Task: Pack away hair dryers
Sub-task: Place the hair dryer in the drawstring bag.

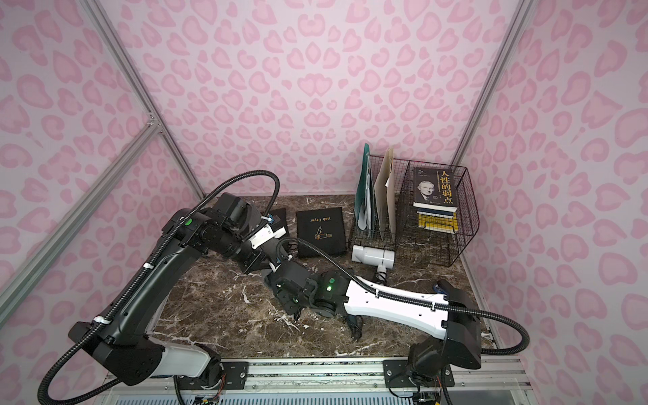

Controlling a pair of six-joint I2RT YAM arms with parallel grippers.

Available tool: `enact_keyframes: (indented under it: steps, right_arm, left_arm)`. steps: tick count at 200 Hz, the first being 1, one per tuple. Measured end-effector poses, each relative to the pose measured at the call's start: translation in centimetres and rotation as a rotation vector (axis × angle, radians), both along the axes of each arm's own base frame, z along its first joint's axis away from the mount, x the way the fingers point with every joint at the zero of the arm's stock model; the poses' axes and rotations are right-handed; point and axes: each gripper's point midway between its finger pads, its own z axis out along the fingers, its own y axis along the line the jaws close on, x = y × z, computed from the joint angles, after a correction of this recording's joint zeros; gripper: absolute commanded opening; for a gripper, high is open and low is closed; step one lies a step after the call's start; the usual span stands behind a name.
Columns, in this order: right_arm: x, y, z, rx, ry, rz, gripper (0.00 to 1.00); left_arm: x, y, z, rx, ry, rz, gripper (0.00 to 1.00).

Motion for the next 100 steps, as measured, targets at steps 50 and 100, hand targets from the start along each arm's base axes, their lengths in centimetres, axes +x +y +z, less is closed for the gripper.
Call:
enact_keyframes:
  steps: [50,100]
  right_arm:
    - [0.3,-0.4,0.4,0.076,0.03,-0.016,0.0]
    - [-0.8,0.4,1.3,0.159,0.08,0.037,0.0]
  left_arm:
    - [-1.3,-0.2,-0.1,-0.017,0.015,-0.029,0.02]
    - [-2.4,-0.7,-1.0,-0.012,0.029,-0.086,0.02]
